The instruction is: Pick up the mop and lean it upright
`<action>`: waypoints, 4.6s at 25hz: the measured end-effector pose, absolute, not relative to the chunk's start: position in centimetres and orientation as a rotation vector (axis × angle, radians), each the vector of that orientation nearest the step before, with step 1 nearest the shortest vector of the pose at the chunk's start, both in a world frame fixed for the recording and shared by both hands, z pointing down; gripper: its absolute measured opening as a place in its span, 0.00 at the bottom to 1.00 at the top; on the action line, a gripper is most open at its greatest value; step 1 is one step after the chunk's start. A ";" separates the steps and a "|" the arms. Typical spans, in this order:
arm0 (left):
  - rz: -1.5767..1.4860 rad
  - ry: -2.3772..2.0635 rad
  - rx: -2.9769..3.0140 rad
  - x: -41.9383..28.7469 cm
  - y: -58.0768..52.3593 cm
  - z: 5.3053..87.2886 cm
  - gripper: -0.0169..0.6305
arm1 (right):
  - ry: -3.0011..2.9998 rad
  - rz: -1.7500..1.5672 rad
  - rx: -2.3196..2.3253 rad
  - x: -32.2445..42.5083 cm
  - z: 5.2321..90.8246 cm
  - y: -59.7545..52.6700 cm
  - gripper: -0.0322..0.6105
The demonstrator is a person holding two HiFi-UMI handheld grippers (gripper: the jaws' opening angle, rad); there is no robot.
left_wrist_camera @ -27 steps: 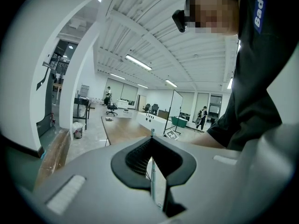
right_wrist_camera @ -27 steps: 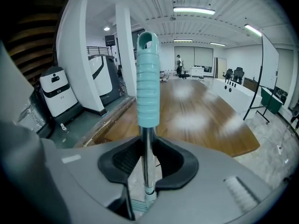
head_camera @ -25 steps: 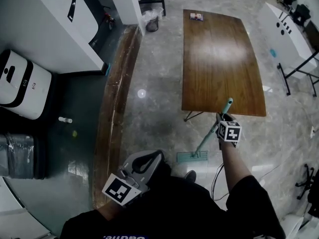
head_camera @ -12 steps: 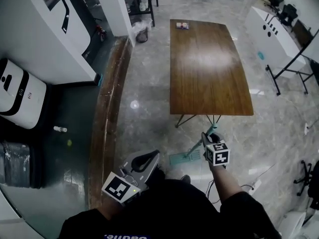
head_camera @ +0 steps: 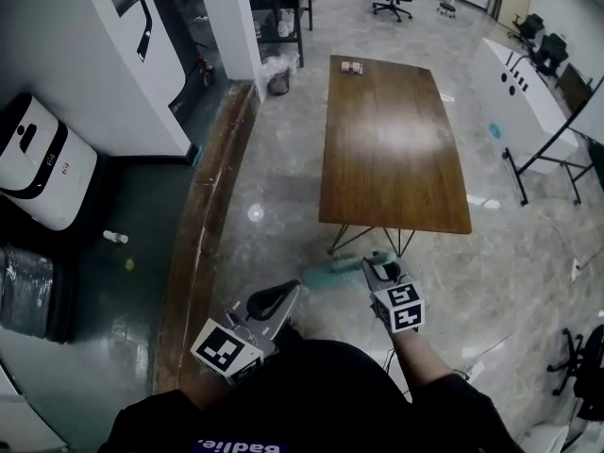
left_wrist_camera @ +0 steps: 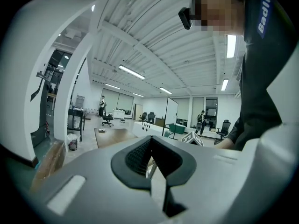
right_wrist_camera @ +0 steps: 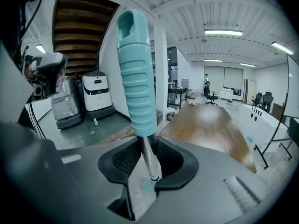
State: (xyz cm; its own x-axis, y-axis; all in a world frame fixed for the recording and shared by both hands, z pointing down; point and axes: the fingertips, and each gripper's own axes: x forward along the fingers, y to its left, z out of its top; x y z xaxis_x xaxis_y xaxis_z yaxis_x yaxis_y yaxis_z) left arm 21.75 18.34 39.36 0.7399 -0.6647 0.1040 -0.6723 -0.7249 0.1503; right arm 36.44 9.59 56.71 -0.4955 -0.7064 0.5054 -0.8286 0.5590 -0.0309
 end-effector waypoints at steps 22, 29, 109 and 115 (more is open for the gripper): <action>0.031 -1.376 2.612 18.9 23.6 39.7 0.06 | -2.717 0.229 0.875 26.5 46.3 14.8 0.21; 0.003 -1.350 2.626 16.7 21.2 39.9 0.05 | -2.777 0.199 0.807 23.5 43.2 16.0 0.22; -0.100 -1.742 2.411 -29.1 -29.0 38.7 0.06 | -2.960 -0.044 0.551 -19.4 31.3 -36.4 0.22; -0.141 -1.732 2.436 -33.8 -31.3 38.0 0.06 | -2.993 -0.080 0.586 -23.7 27.9 -38.4 0.22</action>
